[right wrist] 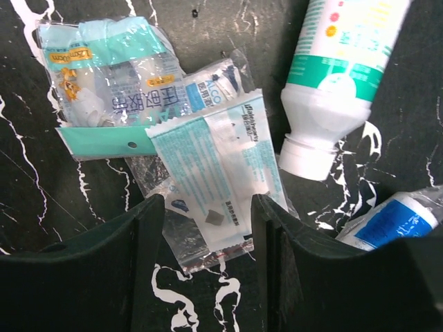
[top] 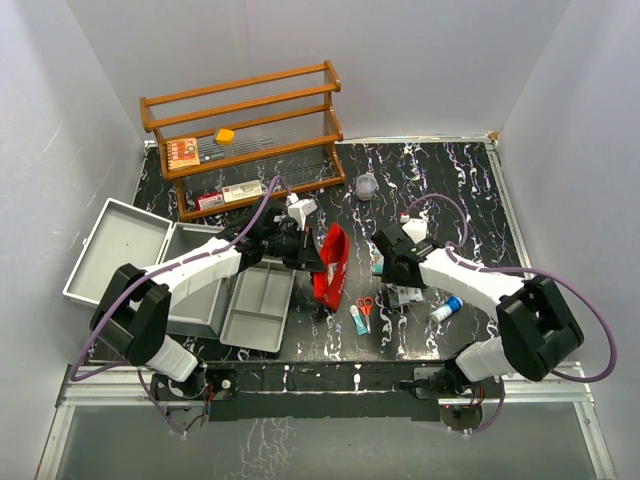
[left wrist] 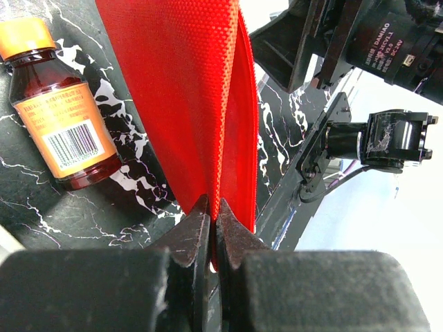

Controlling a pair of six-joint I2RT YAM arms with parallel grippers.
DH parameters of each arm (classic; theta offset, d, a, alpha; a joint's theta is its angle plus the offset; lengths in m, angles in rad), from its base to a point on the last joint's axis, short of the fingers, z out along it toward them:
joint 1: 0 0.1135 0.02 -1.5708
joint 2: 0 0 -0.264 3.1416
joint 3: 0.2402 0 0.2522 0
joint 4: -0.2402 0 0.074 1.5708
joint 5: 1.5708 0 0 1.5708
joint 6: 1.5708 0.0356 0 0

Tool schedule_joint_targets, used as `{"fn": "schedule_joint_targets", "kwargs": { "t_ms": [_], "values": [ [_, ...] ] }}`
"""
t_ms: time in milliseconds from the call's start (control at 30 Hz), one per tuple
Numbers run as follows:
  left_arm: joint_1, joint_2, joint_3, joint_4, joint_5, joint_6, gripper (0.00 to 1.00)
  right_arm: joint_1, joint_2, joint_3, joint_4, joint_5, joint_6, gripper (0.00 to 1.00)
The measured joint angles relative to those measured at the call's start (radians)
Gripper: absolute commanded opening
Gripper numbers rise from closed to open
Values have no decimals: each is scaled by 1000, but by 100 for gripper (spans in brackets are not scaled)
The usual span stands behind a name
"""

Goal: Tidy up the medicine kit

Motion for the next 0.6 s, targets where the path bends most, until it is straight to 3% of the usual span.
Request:
{"fn": "schedule_joint_targets", "kwargs": {
  "t_ms": [600],
  "values": [
    [0,7,5,0,0,0,0,0,61,0,67,-5,-21,41]
  ]
}}
